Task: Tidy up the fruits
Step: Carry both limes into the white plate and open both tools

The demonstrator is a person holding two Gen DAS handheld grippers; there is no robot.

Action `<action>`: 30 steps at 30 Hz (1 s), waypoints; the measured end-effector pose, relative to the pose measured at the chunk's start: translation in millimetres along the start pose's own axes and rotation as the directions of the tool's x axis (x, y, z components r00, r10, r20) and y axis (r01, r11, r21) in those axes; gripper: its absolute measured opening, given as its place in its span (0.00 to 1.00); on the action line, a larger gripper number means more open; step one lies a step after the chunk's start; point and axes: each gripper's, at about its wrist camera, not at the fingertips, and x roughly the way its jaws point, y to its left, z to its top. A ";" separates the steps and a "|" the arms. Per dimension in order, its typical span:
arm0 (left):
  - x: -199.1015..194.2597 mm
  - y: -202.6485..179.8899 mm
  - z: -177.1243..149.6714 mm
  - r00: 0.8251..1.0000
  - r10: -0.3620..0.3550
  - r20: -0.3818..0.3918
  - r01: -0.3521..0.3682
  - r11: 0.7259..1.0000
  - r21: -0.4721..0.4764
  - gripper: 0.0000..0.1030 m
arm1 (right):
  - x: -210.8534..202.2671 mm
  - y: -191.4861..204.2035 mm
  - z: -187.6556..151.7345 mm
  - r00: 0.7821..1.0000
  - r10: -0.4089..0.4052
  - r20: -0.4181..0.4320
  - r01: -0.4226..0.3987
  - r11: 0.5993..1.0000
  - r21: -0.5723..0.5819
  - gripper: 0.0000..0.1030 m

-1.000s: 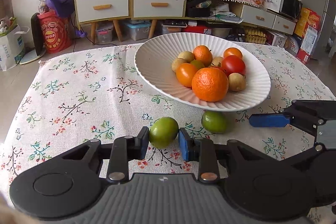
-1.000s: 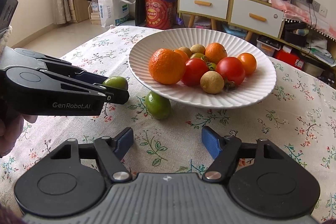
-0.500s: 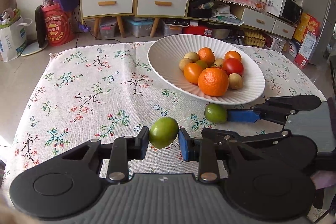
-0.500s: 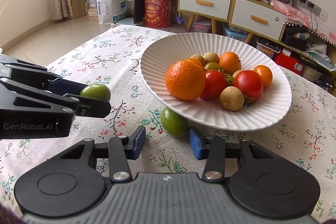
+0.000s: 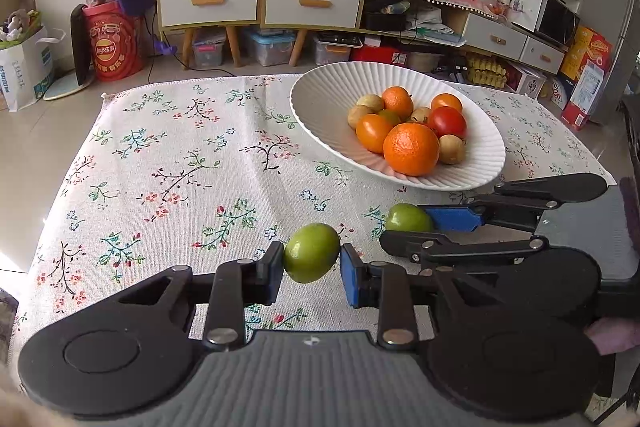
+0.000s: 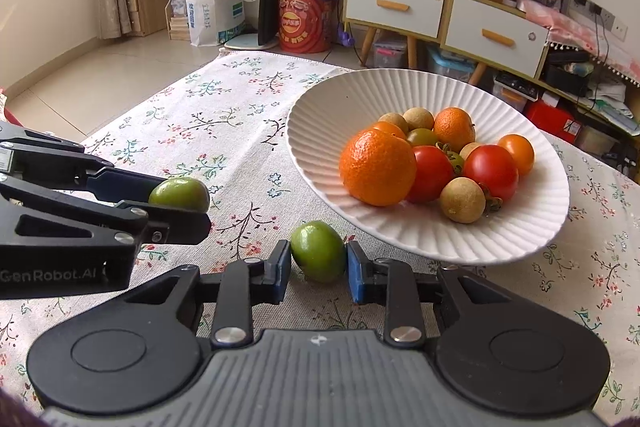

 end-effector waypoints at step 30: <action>5.2 -32.3 69.5 0.993 -0.020 0.113 0.020 1.000 0.002 0.22 | -27.6 -97.9 47.7 0.988 -0.017 0.152 -0.011 0.983 0.182 0.26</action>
